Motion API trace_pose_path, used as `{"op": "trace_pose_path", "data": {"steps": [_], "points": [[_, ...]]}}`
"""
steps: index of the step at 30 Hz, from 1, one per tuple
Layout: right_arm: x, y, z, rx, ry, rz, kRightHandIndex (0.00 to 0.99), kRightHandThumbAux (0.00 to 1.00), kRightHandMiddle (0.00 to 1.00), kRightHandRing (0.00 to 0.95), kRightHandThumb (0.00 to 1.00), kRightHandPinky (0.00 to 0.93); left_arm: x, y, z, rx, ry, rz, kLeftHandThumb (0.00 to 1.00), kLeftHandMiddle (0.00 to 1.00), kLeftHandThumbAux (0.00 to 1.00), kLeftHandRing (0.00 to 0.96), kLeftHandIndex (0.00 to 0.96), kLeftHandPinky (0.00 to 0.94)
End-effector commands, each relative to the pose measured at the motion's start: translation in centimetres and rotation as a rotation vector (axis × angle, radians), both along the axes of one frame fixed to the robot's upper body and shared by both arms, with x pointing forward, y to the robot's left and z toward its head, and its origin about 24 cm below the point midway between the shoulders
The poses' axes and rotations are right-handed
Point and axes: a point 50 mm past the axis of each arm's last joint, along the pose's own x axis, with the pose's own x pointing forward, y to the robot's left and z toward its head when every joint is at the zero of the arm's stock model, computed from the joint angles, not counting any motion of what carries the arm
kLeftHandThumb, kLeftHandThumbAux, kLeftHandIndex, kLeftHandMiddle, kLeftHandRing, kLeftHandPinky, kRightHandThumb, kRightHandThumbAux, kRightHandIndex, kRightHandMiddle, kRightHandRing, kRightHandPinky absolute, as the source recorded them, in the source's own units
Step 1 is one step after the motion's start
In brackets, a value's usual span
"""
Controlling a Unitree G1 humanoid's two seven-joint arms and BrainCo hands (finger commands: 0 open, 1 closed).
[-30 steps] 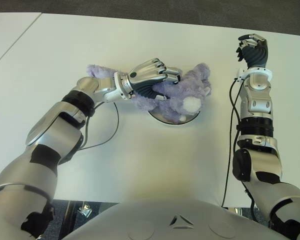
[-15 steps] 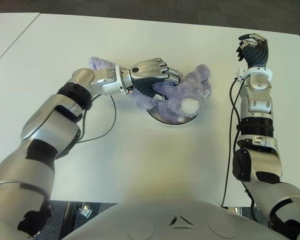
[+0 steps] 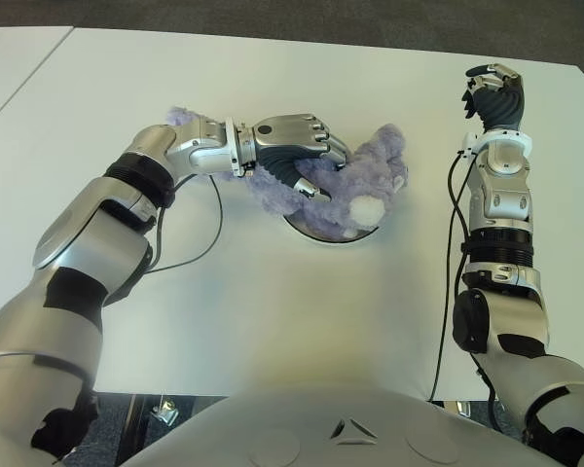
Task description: Put the doll into the plate.
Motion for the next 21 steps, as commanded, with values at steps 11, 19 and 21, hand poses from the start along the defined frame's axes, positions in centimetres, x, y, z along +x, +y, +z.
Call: {"op": "trace_pose_path", "data": {"steps": [11,19,21], "points": [[-0.21,-0.1,-1.09,0.029,0.043,-0.007,0.436,0.715,0.723,0.739,0.714,0.744,-0.81,1.25,-3.61,0.157,0.143,0.045,0.365,0.0,0.074,0.0,0.0,0.0],[-0.21,-0.09,-1.11,0.034,0.047,-0.007,0.436,0.715,0.727,0.742,0.714,0.748,-0.81,1.26,-3.41,0.103,0.147,0.065,0.374,0.0,0.079,0.0,0.0,0.0],[-0.21,-0.08,-1.11,0.034,0.047,-0.007,0.436,0.715,0.727,0.743,0.714,0.748,-0.82,1.27,-3.33,0.091,0.145,0.068,0.373,0.0,0.08,0.0,0.0,0.0]]}}
